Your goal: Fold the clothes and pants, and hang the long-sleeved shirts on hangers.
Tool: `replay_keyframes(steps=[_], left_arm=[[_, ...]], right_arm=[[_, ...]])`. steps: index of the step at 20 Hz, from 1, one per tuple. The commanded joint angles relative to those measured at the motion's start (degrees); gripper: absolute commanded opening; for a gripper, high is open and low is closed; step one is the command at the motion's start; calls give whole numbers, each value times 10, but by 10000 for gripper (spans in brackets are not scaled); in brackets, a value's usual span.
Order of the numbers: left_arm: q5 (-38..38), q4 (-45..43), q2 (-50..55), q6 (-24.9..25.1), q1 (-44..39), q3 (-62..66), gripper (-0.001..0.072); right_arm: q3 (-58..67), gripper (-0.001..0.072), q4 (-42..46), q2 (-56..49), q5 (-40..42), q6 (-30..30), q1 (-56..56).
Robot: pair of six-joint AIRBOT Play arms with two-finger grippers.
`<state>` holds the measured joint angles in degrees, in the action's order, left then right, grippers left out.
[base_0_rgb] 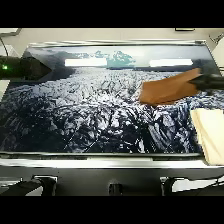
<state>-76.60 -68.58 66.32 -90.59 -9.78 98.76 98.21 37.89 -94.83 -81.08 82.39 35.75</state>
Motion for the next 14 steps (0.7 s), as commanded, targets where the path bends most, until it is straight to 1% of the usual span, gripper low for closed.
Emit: replay_keyframes(steps=[1, 6, 11, 12, 14], left_arm=[[0, 0, 0, 2, 0, 0, 26], [0, 0, 0, 2, 0, 0, 25], [0, 0, -1, 2, 0, 0, 25], [0, 0, 0, 2, 0, 0, 25], [0, 0, -1, 6, 0, 0, 25]], right_arm=[[54, 38, 33, 25, -9, 53, 96], [54, 38, 33, 58, -15, 92, 206], [54, 38, 42, 85, -26, 130, 266], [54, 38, 64, 90, -38, 155, 273], [53, 39, 149, 99, -77, 196, 272]])
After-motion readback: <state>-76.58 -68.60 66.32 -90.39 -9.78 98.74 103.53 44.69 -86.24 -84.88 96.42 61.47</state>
